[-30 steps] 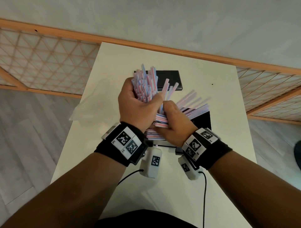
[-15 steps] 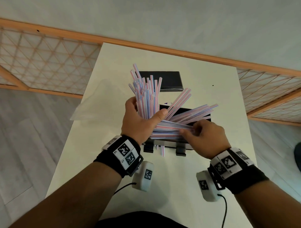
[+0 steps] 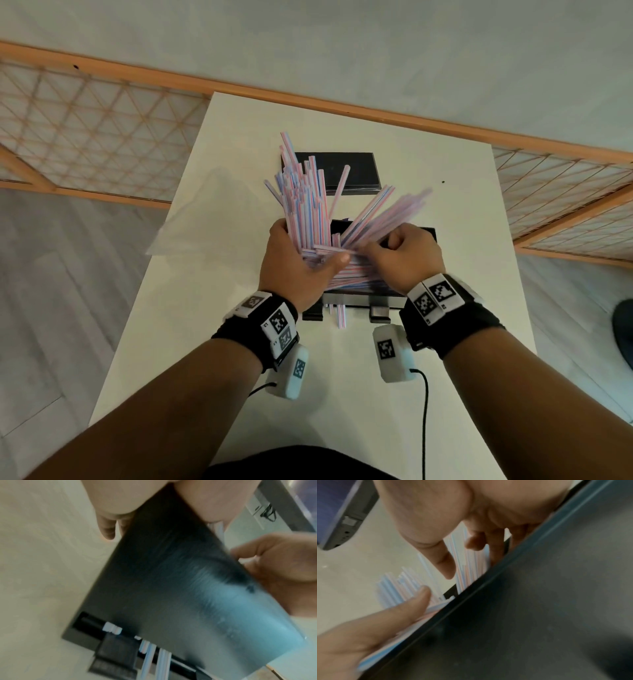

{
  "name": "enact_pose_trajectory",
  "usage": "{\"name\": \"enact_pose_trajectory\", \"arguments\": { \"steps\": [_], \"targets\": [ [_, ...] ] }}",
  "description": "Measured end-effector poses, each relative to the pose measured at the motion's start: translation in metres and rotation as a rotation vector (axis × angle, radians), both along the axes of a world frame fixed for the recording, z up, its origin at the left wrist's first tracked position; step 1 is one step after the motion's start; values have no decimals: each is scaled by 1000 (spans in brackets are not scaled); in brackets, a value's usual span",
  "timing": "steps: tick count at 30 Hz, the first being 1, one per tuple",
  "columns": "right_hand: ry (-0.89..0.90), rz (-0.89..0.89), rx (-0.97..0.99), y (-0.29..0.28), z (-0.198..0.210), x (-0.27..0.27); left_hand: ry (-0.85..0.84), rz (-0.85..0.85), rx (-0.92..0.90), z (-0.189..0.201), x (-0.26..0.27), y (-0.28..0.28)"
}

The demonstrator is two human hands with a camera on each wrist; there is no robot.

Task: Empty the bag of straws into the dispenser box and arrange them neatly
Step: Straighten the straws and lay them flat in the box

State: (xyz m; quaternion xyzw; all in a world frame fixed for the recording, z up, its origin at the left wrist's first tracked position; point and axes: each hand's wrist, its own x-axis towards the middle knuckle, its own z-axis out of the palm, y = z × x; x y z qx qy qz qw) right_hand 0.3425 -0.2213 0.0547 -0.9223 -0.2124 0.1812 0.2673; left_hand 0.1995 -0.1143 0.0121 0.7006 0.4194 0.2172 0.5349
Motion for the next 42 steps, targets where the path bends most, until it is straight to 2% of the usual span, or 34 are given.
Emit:
{"name": "enact_pose_trajectory", "arguments": {
  "steps": [5,8,14,20,26,31,34,42],
  "targets": [
    [26,-33,110,8,-8,-11,-65,-14,5,-6,-2,0],
    [61,-65,88,14,-12,-11,-90,-12,-2,-8,-1,1],
    [114,96,-78,29,-14,-8,-132,-22,-13,-13,-2,2],
    [198,185,-82,42,-18,-5,-176,-45,-67,-9,-3,2],
    [154,293,-1,37,-26,-9,-194,-51,-84,-8,-2,1],
    [120,322,224,28,-18,-16,-187,-38,-47,-2,-3,1],
    [54,361,283,25,-9,-15,-220,-14,-45,6,-2,2],
    [-117,426,387,22,23,-7,-373,143,-195,40,13,22]
  ]
}}
